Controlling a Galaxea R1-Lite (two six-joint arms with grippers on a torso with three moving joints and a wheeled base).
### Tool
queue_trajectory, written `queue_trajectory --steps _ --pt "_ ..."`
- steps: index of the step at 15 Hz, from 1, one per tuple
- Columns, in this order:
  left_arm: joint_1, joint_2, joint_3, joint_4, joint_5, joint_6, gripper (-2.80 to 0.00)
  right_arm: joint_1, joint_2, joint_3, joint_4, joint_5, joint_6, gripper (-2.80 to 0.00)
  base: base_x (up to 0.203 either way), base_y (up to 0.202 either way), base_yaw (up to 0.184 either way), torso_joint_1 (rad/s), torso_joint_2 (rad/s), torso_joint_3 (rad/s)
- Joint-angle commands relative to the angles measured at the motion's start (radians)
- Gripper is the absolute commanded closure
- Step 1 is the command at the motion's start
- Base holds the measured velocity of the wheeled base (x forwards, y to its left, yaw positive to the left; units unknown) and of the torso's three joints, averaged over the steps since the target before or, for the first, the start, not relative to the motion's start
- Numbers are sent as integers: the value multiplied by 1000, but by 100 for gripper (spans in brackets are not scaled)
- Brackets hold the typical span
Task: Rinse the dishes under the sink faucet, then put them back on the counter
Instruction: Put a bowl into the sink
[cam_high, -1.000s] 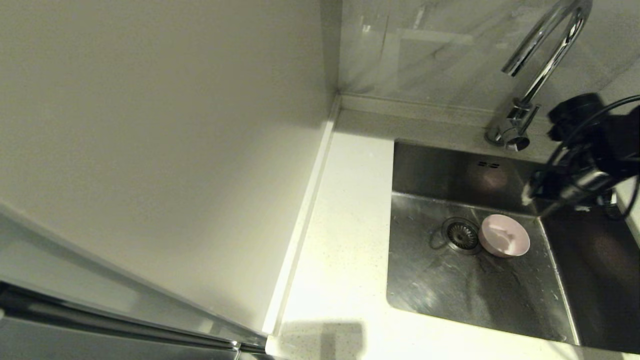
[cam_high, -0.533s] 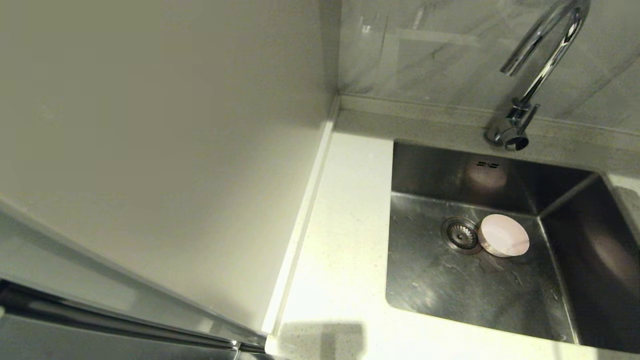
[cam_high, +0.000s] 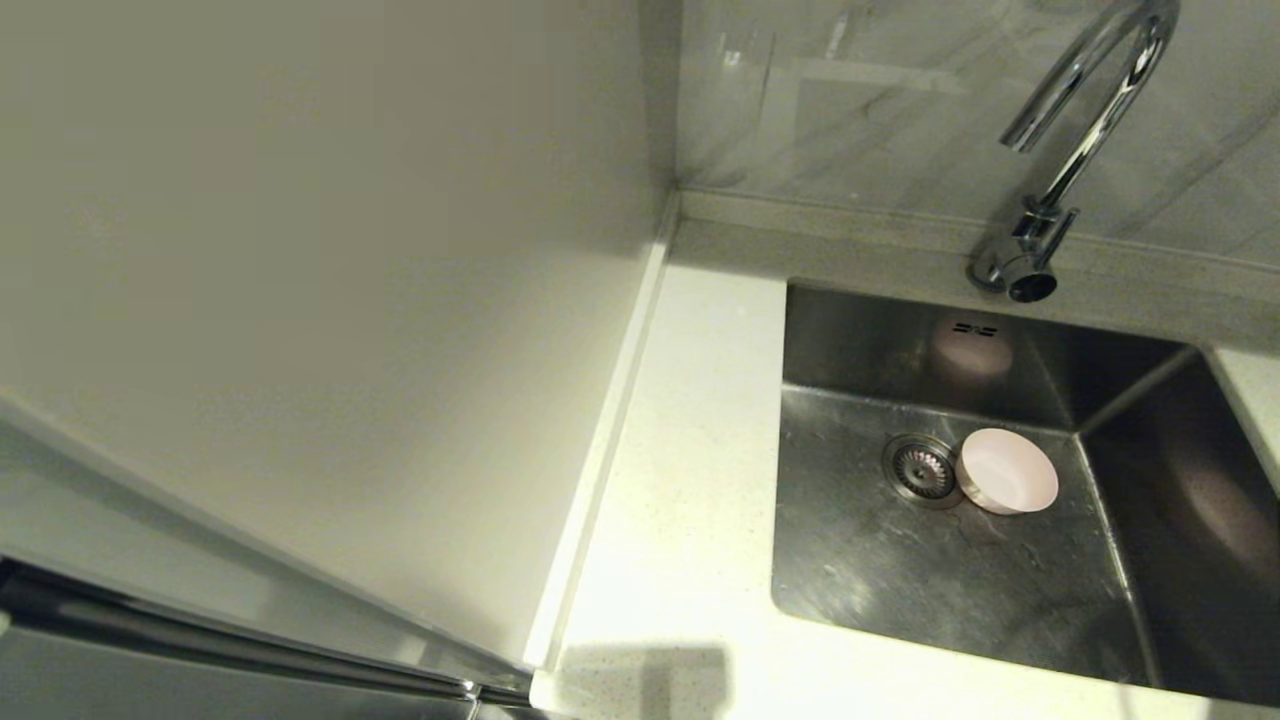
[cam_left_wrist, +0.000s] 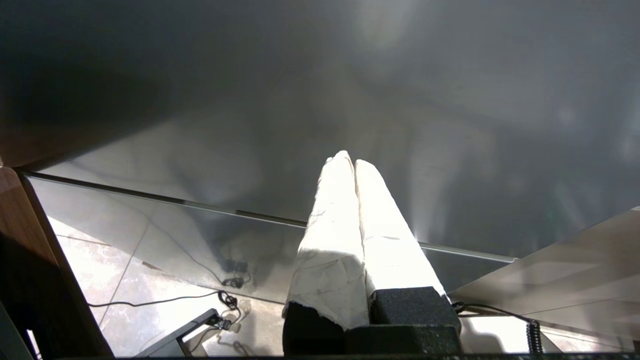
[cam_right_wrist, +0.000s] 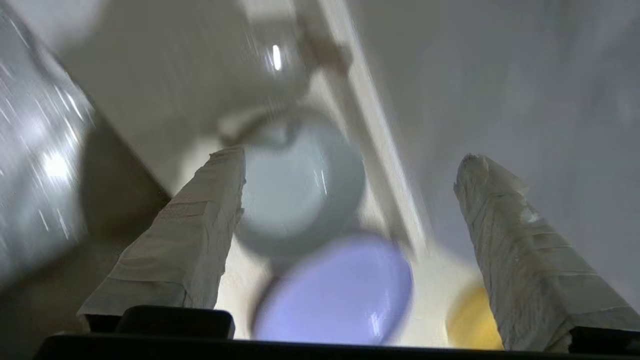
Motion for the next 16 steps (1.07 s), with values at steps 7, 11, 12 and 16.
queue_trajectory --steps 7,11,12,16 --pt "0 0 3 -1 0 0 0 -29 125 76 147 113 -36 -280 0 0 0 0 0 0" --pt "0 0 3 0 0 0 0 -28 154 93 190 187 -56 -280 0 0 0 0 0 0" --pt "0 0 3 0 0 0 0 -28 157 98 190 187 -57 -280 0 0 0 0 0 0" --pt "0 0 3 0 0 0 0 -28 169 121 190 188 -53 -280 0 0 0 0 0 0"
